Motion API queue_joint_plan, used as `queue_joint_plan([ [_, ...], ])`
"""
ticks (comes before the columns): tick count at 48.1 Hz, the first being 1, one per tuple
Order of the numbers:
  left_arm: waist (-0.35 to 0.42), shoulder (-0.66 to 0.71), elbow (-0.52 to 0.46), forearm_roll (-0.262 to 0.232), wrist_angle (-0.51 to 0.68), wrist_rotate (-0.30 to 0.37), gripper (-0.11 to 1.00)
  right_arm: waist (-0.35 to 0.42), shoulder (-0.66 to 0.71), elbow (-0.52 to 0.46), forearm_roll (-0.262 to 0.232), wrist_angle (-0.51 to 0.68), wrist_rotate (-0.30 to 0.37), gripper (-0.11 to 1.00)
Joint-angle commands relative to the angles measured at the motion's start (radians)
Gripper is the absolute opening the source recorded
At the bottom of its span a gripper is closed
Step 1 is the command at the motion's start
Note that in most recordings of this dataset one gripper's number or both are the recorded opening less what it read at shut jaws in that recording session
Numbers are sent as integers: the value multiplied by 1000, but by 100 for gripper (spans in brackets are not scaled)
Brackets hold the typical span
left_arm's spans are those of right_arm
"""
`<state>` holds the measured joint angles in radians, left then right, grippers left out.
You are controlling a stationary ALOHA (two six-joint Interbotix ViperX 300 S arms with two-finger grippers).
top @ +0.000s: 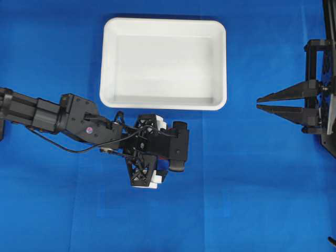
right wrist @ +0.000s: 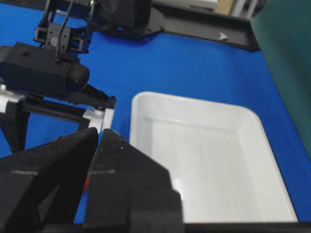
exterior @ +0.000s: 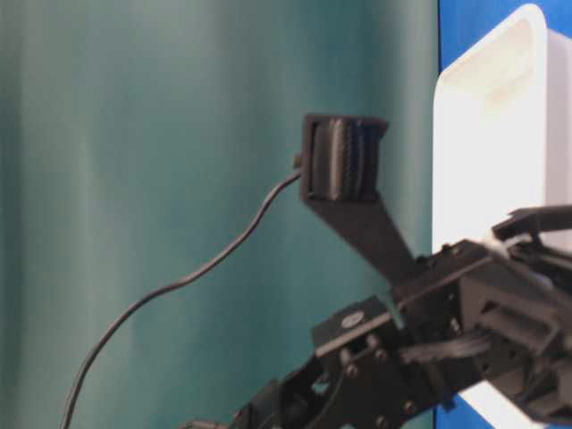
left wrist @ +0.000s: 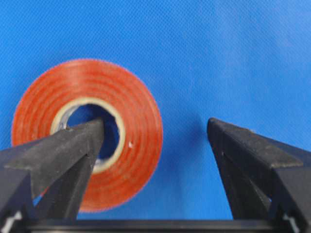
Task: Place one roll of tape in the white case with the left arm.
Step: 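Lift the tape roll with the left gripper and carry it over the white tray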
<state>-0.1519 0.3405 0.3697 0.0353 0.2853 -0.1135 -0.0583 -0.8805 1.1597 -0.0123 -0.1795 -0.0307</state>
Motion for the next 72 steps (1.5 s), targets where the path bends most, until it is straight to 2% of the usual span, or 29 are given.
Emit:
queue_joint_plan([
  [1, 12, -8, -25, 2, 2, -3, 84, -3, 8, -12, 2, -5, 2, -11],
  [5, 17, -9, -35, 3, 34, -3, 81, -5, 9, -12, 2, -5, 2, -11],
  [7, 18, -9, -43, 5, 63, -2, 75, -3, 9, -12, 2, -3, 2, -11],
  [15, 18, -26, -95, 14, 195, 0, 29, -3, 9, -14, 2, -5, 2, -11],
  [17, 18, -38, -104, 17, 221, 2, 24, -3, 9, -12, 2, -5, 2, -11],
  [29, 31, -155, -143, 55, 328, 9, 25, -5, 15, -12, 2, -5, 3, -11],
  [37, 91, -232, -138, 89, 371, 35, 25, -3, 20, -12, 2, -5, 6, -11],
  [45, 213, -232, -114, 91, 342, 89, 25, -3, 26, -11, 3, -5, 8, -11],
  [55, 328, -187, -60, 89, 250, 118, 25, -3, 31, -11, 5, -5, 9, -11],
  [63, 357, -124, -35, 81, 190, 161, 25, -5, 32, -11, 5, -6, 9, -11],
  [72, 357, -67, -38, 75, 140, 163, 26, -3, 31, -11, 5, -5, 8, -11],
])
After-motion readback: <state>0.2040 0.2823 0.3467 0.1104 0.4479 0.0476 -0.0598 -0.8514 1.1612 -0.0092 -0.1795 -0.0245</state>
